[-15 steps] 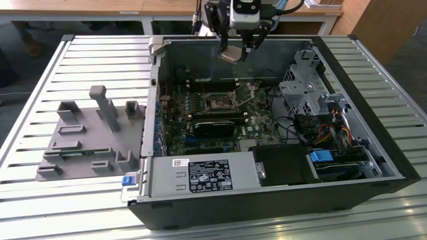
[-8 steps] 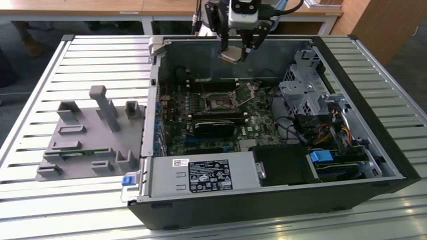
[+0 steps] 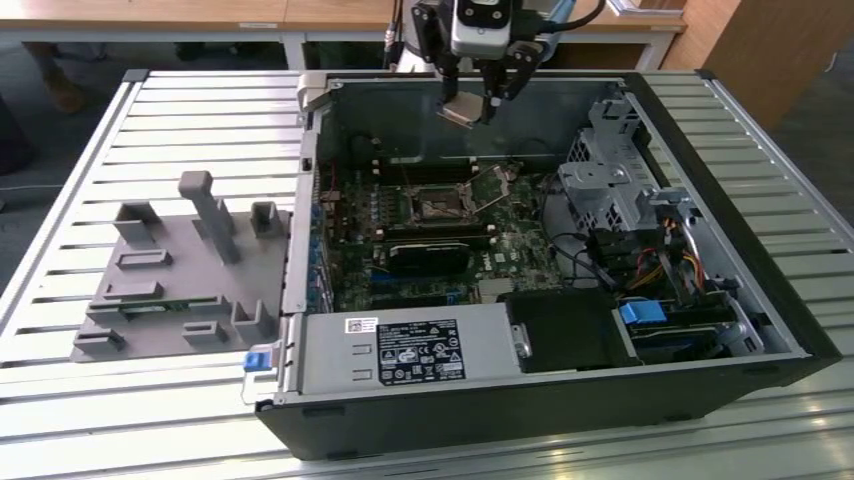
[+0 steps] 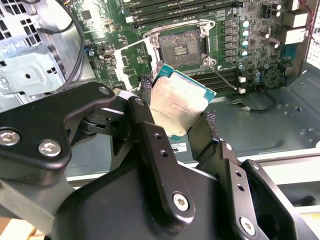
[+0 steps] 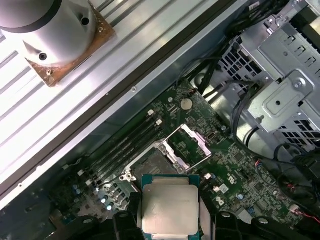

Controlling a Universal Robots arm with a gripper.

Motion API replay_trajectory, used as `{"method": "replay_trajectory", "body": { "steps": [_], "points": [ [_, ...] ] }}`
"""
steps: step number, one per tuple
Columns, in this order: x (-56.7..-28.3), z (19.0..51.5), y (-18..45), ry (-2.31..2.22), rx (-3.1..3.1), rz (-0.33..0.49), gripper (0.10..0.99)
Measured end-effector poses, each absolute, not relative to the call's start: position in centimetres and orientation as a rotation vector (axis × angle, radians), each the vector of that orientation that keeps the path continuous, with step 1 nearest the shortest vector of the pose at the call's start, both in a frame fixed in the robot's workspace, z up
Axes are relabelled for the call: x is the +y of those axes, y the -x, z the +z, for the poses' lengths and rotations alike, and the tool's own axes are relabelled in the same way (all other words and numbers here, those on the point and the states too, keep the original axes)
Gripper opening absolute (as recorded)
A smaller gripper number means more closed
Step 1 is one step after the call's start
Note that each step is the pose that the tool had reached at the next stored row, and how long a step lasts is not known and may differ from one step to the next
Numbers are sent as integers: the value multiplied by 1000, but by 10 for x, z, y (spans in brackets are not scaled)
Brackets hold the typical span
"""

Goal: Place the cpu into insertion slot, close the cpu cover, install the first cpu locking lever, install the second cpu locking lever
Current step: 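Place the cpu into insertion slot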

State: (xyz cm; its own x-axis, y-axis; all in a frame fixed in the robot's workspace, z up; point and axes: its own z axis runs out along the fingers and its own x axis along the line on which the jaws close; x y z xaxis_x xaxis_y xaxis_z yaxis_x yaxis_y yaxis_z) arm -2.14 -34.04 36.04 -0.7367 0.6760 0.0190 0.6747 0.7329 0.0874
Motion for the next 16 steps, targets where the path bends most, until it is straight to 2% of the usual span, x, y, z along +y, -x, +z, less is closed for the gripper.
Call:
{"method": "replay_trajectory", "body": {
  "steps": [16],
  "points": [
    [-340, 360, 21, -1240, 2864, 137, 541]
  ]
}}
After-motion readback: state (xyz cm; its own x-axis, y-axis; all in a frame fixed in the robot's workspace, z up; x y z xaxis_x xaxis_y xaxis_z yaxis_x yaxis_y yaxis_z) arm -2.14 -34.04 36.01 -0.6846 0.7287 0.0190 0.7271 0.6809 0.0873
